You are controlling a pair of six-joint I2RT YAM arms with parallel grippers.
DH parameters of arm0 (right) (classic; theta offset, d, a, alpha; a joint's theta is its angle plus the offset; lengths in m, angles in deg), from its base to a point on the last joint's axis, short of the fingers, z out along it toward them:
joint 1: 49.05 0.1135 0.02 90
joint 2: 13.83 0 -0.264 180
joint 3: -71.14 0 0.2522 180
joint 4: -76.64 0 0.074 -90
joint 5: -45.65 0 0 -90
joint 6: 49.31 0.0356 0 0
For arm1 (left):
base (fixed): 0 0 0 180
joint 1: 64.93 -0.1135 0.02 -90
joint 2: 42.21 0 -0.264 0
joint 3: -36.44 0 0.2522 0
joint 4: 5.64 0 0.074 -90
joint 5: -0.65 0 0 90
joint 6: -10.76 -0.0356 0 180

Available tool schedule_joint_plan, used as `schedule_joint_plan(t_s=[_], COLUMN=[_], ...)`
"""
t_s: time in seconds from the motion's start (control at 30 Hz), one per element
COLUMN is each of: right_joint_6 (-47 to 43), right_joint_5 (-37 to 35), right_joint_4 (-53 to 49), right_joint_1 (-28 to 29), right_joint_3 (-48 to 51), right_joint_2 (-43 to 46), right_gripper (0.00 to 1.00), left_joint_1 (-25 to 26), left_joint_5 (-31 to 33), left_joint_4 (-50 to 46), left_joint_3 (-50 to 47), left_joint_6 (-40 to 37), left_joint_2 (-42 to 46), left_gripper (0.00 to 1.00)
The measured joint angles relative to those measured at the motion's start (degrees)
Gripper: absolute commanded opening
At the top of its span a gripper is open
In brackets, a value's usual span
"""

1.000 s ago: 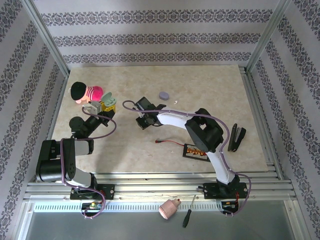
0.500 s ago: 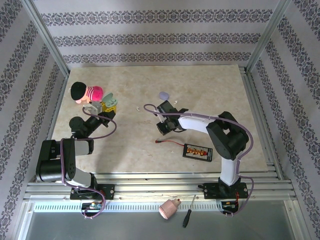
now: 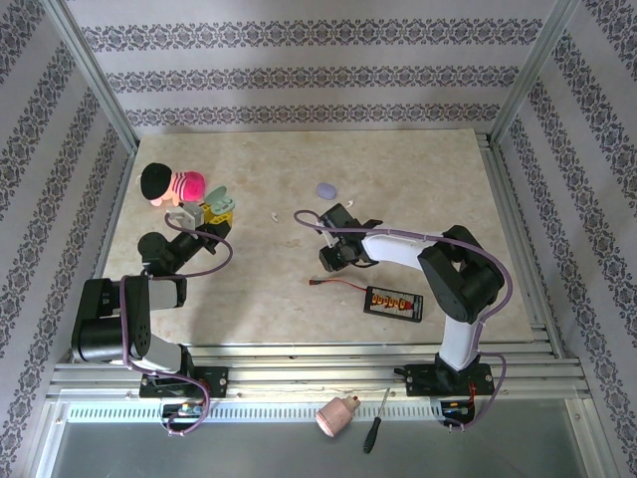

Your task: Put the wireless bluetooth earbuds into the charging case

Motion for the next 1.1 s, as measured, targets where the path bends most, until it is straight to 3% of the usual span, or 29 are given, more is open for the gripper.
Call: schedule_joint_plan(t_s=[0.7, 1.1], right_joint_6=[0.85, 1.29], right_joint_5=[-5.09, -3.78], right_joint_4=[0.24, 0.66], right_joint_1=[-4.04, -4.48], right_joint_3=[-5.62, -8.81], right_joint_2=[-3.19, -5.57], right_gripper=[0.41, 0.41], left_joint_1=[0.00, 0.00], left_joint_5=[-0.24, -0.46], left_joint_4=[0.00, 0.00], left_joint_3=[0.00, 0.00], left_joint_6=[-0.02, 0.00], left_joint_2=[-0.02, -0.28], left_gripper=[0.35, 0.35])
